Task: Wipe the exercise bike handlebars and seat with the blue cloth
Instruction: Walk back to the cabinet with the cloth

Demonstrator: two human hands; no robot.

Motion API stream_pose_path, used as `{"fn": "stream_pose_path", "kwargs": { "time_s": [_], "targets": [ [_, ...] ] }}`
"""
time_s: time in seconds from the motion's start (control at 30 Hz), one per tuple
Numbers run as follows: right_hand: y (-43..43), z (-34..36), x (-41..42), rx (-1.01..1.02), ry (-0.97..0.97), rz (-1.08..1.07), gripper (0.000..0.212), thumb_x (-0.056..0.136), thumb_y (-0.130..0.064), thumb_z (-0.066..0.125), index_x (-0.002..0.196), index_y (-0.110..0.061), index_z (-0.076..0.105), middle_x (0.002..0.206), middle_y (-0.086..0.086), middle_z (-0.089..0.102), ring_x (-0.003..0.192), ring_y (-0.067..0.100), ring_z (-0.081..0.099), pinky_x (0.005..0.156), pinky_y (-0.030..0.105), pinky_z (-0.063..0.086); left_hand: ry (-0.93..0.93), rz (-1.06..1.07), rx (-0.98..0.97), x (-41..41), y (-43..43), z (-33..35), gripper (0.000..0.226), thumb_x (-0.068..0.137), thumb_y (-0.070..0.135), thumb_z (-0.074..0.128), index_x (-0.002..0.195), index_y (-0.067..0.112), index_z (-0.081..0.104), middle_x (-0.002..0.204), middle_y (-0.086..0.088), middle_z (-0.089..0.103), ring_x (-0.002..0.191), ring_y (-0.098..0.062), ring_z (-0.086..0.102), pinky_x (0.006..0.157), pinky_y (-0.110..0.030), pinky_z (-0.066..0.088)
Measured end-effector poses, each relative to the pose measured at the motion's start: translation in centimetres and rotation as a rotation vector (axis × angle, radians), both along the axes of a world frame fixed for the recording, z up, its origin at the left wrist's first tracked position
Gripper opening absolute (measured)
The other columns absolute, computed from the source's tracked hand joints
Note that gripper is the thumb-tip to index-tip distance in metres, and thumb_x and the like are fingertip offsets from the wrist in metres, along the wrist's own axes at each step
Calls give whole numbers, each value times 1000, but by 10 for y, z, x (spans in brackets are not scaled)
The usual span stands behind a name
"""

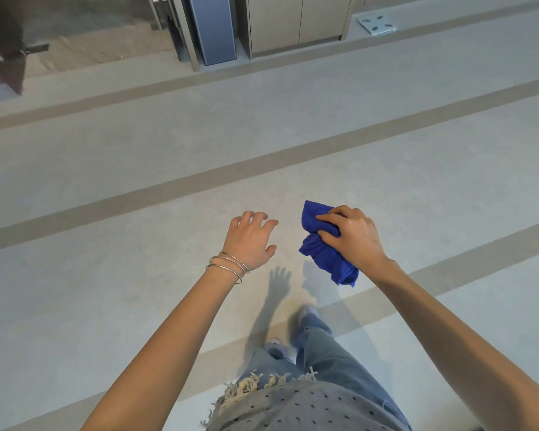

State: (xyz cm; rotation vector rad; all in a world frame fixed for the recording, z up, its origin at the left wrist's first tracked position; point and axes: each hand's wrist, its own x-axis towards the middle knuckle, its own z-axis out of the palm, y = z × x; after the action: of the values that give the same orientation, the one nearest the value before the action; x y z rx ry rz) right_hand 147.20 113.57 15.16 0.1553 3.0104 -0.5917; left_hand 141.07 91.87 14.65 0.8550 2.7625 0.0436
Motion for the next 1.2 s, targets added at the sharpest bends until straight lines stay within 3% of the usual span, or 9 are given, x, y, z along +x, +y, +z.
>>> {"fn": "stream_pose_path", "kwargs": {
  "time_s": [0.47,0.8,0.93,1.2],
  "targets": [
    [99,3,-193,-5,-53,82,34,90,-34,53,123,-30,57,125,-3,54,112,22,48,92,39,42,-12,86,-8,-178,99,-2,54,90,40,49,139,23,34,147,-4,35,134,-28,29,106,-42,30],
    [160,2,-302,-14,70,110,29,85,-25,63,113,-22,66,115,5,63,103,30,55,81,42,46,17,88,1,-292,169,1,55,89,40,50,139,22,34,146,-3,35,132,-28,30,104,-41,31],
    [178,-7,-348,32,-53,106,33,89,-34,55,121,-31,58,123,-3,56,111,23,50,89,37,43,-2,71,-11,-339,184,-5,56,89,41,50,139,23,34,146,-4,35,132,-28,31,104,-42,31],
    [201,-6,-460,26,-40,25,33,89,-33,54,122,-31,58,125,-3,55,111,23,49,89,38,42,11,10,-11,-462,205,-7,54,89,39,49,139,23,35,144,-2,36,131,-26,32,103,-39,32]
  ]
}}
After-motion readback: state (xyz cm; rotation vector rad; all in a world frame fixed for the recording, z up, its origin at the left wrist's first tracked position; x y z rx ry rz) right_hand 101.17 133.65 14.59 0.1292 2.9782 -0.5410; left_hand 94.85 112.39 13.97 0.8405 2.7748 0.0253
